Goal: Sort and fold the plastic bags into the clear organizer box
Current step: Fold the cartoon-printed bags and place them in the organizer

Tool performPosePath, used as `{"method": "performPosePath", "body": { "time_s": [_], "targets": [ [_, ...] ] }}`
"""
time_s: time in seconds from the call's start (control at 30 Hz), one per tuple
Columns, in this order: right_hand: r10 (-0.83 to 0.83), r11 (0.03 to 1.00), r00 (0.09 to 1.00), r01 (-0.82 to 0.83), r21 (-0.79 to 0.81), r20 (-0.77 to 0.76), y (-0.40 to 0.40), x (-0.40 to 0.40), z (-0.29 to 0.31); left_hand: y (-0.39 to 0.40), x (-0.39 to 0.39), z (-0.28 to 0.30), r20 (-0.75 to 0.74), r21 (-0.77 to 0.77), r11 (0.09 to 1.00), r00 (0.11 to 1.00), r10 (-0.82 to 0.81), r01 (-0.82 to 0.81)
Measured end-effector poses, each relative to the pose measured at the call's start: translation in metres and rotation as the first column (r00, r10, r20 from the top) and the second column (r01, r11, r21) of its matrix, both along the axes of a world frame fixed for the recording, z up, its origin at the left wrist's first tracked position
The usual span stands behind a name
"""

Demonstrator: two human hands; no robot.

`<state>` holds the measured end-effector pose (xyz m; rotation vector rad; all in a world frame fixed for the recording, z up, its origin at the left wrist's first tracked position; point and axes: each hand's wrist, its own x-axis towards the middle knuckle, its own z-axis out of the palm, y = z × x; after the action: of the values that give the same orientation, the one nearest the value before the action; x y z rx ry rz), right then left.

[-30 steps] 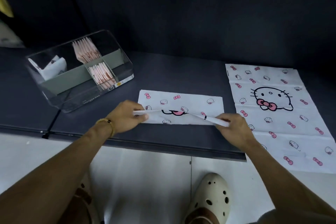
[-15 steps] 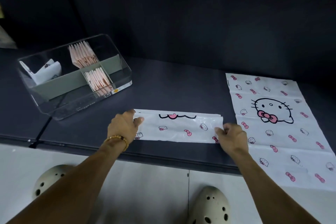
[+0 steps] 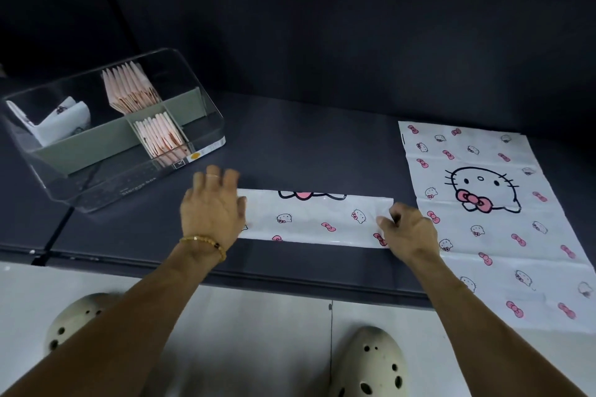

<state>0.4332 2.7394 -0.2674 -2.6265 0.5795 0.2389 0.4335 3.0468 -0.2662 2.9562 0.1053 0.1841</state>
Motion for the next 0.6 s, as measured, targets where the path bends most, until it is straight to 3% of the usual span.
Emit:
{"method": "performPosePath", "body": {
  "time_s": [0.03, 0.1, 0.17, 0.27, 0.3, 0.37, 0.4, 0.47, 0.53, 0.6],
  "targets": [
    [-0.001, 1.000, 1.000, 0.001, -0.003, -0.003, 0.000, 0.000, 0.000, -0.006, -0.006, -0.004, 0.059, 0.008, 0.986, 0.985, -0.165, 0.164],
    [0.011, 1.000, 1.000, -0.011, 0.003, 0.000, -0.001, 0.001, 0.000, -0.015, -0.016, -0.016, -0.030, 0.007, 0.919, 0.919, -0.394, 0.394],
    [0.031, 0.999, 1.000, -0.031, 0.030, -0.004, -0.004, 0.002, 0.001, -0.014, -0.021, -0.031, -0.183, 0.026, 0.904, 0.892, -0.414, 0.426],
    [0.033, 0.997, 0.998, -0.030, 0.066, -0.048, -0.003, 0.004, 0.010, -0.008, -0.023, -0.040, -0.210, 0.076, 0.909, 0.897, -0.388, 0.411],
    [0.025, 0.999, 0.999, -0.025, 0.021, -0.043, -0.001, 0.003, 0.014, -0.008, -0.024, -0.039, -0.212, 0.076, 0.907, 0.896, -0.391, 0.414],
    [0.119, 0.964, 0.985, -0.086, -0.250, 0.121, 0.006, -0.001, 0.020, -0.008, -0.023, -0.038, -0.222, 0.080, 0.906, 0.894, -0.390, 0.415],
    [0.269, 0.904, 0.941, -0.172, -0.390, 0.208, 0.014, -0.003, 0.021, -0.009, -0.023, -0.038, -0.226, 0.084, 0.908, 0.895, -0.384, 0.411],
    [0.589, 0.761, 0.757, -0.401, -0.510, 0.283, 0.046, -0.007, 0.018, -0.010, -0.024, -0.037, -0.226, 0.086, 0.912, 0.899, -0.375, 0.402],
    [0.766, 0.631, 0.606, -0.647, -0.428, 0.213, 0.086, -0.009, 0.005, -0.010, -0.025, -0.036, -0.207, 0.078, 0.912, 0.902, -0.379, 0.402],
    [0.815, 0.565, 0.578, -0.770, -0.296, 0.051, 0.117, -0.012, -0.012, -0.009, -0.026, -0.033, -0.185, 0.058, 0.912, 0.902, -0.389, 0.406]
  ]
}}
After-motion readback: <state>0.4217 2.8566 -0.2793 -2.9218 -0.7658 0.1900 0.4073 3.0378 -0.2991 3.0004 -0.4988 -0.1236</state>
